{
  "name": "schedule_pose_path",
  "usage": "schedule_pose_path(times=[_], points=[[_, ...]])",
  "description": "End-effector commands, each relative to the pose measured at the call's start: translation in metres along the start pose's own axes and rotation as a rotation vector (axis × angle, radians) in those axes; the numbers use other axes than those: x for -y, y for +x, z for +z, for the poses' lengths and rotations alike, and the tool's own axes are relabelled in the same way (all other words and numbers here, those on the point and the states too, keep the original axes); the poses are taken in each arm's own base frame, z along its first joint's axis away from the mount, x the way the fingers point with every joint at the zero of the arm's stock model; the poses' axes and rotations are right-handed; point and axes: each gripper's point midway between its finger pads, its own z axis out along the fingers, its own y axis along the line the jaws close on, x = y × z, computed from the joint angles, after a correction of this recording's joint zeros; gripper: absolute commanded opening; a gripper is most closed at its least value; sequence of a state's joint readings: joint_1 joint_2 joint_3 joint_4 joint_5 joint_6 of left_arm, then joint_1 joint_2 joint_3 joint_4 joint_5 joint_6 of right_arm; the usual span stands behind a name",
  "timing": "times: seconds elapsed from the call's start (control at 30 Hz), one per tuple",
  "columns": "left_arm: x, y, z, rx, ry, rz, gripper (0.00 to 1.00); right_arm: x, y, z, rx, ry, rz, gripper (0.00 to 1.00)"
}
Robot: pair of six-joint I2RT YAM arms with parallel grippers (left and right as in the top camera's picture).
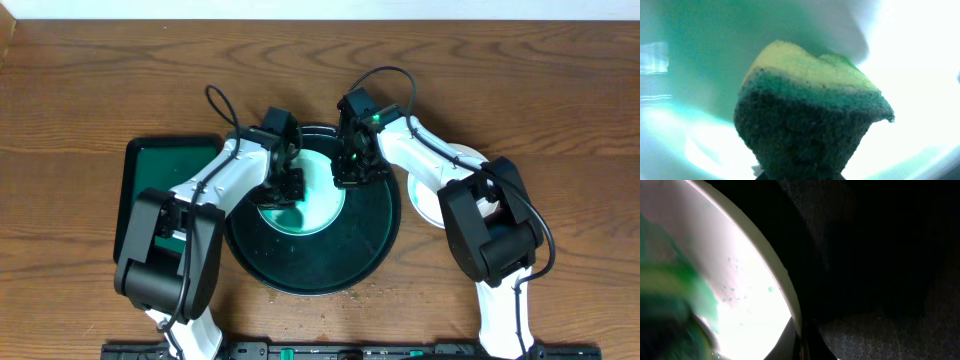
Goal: Clean dirty plates on tray and stack at the side
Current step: 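Scrub the last plate with the sponge in the left gripper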
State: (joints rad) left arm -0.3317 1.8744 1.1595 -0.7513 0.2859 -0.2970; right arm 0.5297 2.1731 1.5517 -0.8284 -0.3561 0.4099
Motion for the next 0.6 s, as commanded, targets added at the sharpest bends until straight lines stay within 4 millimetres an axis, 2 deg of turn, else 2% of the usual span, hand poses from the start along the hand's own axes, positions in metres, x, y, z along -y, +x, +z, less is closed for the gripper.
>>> schedule_pose_path(times=[0.0,0.13,0.2,0.27,0.37,0.57], points=[[0.044,0.01,-0.001,-0.058,0.247,0.106,0.07,0.011,0.005,0.011,-0.022,0.038,0.021,0.01],[0.047,-0.018,-0.008,0.047,0.275,0.12,0.08,0.012,0.006,0.011,-0.025,0.039,0.022,0.01],[0.039,-0.039,-0.022,0.102,0.262,0.096,0.08,0.012,0.006,0.011,-0.025,0.039,0.022,0.01],[0.024,-0.053,-0.036,0.138,0.224,0.059,0.07,0.011,0.006,0.011,-0.027,0.034,0.017,0.01],[-0.009,-0.07,-0.068,0.184,0.149,-0.023,0.07,0.006,0.008,0.01,-0.037,0.007,-0.002,0.01],[-0.078,-0.079,-0.138,0.287,0.027,-0.188,0.08,-0.007,0.005,-0.004,-0.01,-0.039,-0.116,0.01]])
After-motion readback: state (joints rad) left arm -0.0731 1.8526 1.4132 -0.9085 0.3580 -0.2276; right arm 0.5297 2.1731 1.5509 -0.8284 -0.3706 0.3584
